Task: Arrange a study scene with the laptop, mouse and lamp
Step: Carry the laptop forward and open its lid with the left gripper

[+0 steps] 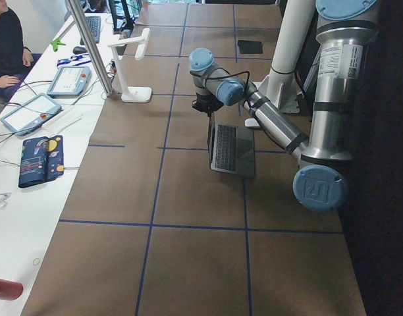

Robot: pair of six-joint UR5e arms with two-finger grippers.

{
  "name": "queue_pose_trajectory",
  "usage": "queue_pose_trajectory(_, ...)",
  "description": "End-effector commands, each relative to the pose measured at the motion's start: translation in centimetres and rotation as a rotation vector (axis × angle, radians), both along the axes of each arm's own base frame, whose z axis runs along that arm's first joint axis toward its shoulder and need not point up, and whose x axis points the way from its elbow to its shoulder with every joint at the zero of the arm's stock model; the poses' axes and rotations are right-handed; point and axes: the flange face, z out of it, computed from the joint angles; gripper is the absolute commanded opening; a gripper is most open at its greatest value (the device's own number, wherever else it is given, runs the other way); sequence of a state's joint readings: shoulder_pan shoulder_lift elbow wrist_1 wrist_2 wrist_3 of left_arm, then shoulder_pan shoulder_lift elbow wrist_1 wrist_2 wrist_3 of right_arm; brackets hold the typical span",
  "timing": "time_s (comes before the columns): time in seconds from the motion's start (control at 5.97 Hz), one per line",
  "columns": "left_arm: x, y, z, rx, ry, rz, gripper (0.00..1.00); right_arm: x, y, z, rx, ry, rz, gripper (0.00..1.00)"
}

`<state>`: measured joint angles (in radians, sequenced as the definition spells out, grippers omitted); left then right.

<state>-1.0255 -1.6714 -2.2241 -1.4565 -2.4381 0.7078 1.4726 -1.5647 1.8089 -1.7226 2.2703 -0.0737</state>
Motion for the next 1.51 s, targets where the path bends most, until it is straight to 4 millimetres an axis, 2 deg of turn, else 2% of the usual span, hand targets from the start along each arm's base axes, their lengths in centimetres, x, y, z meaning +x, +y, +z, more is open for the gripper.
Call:
queue_pose_trajectory(0.0,2.1,-5.2,-4.1,0.0,0.002,-0.023,0.0,0.0,0.0,0.0,0.0,0.0,0.0,1.0)
queue_pose_trajectory(0.17,4.6,-9.6,-5.7,-0.007,-0.001,-0.027,0.0,0.0,0.0,0.0,0.0,0.0,0.0,1.0)
queue_pose_trajectory(0.33,6.3,-12.7,-7.7,-0.005,0.003,-0.029,0.0,0.0,0.0,-0.1,0.001,0.0,0.0,1.0)
queue_pose_trajectory(0.67,9.4,-17.3,-11.4,-0.031,0.019,-0.054,0.0,0.0,0.0,-0.1,0.002,-0.002,0.001,1.0)
queue_pose_trajectory(0.84,12.2,-18.7,-13.0,-0.054,0.032,-0.057,0.0,0.0,0.0,-0.1,-0.001,-0.001,0.001,1.0)
queue_pose_trajectory(1.0,15.0,-20.9,-15.1,-0.063,0.056,-0.066,0.0,0.0,0.0,-0.1,0.0,-0.002,0.001,1.0)
queue_pose_trajectory(1.17,18.9,-22.5,-17.1,-0.064,0.067,-0.046,0.0,0.0,0.0,-0.1,-0.001,-0.001,0.001,1.0)
queue_pose_trajectory(1.34,20.2,-24.2,-17.1,-0.053,0.078,-0.046,0.0,0.0,0.0,-0.1,0.0,-0.002,0.001,1.0)
